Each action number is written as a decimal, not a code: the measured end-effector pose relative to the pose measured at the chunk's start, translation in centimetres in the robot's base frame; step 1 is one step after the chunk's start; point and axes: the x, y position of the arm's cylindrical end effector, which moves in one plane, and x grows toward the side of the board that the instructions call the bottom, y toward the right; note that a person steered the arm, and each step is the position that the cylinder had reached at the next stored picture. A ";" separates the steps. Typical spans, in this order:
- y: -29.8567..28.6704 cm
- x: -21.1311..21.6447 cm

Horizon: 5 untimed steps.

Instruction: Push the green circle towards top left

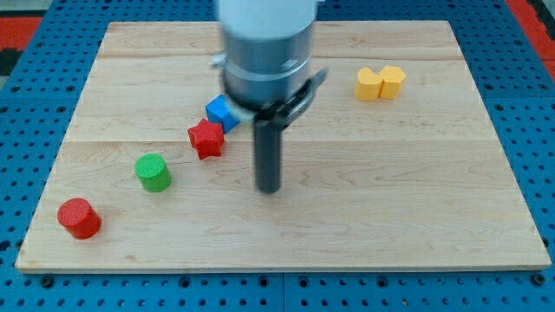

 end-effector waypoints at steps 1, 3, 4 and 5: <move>-7.7 0.3; -11.2 -2.3; -13.4 -2.0; -14.3 -4.9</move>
